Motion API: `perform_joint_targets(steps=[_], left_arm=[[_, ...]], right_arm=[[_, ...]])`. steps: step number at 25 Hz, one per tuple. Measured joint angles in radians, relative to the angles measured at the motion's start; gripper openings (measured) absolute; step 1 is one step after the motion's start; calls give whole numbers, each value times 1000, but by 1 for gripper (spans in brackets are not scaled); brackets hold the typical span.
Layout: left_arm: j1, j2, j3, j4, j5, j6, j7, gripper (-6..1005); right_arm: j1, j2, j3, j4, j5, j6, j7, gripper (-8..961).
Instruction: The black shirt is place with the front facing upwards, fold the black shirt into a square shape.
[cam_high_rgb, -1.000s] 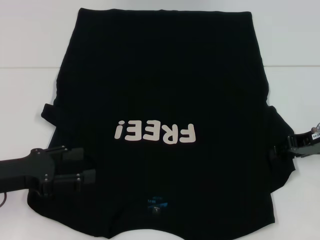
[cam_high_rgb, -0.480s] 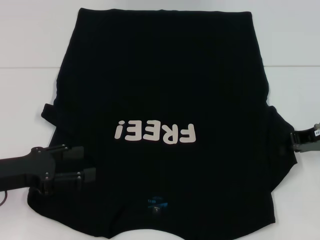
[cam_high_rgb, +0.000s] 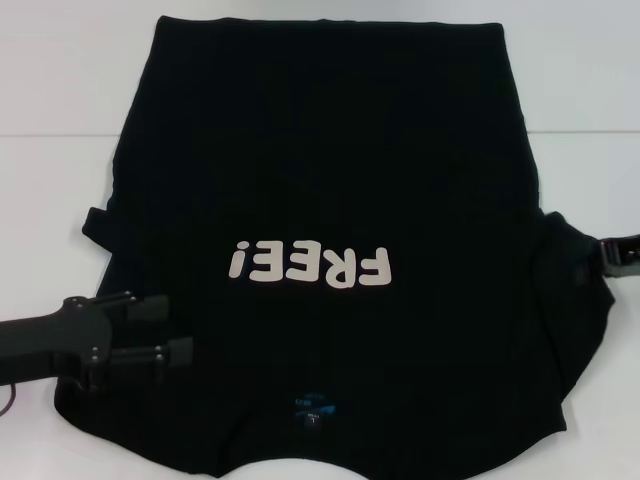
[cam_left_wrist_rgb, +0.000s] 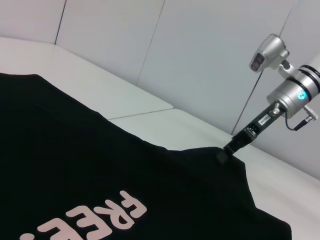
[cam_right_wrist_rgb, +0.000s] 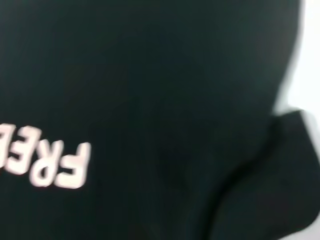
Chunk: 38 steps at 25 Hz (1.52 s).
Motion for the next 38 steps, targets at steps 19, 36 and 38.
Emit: perform_joint_targets(steps=[19, 36, 38], left_arm=[[6, 0, 0, -25, 0, -1, 0, 827], [4, 0, -1, -30, 5, 1, -1, 827], [5, 0, -1, -30, 5, 1, -1, 827]], right_arm=[[124, 81, -323, -71, -7, -34, -32, 27], [-23, 51, -143, -92, 2, -41, -47, 46], [-36, 43, -124, -95, 4, -46, -48, 49]])
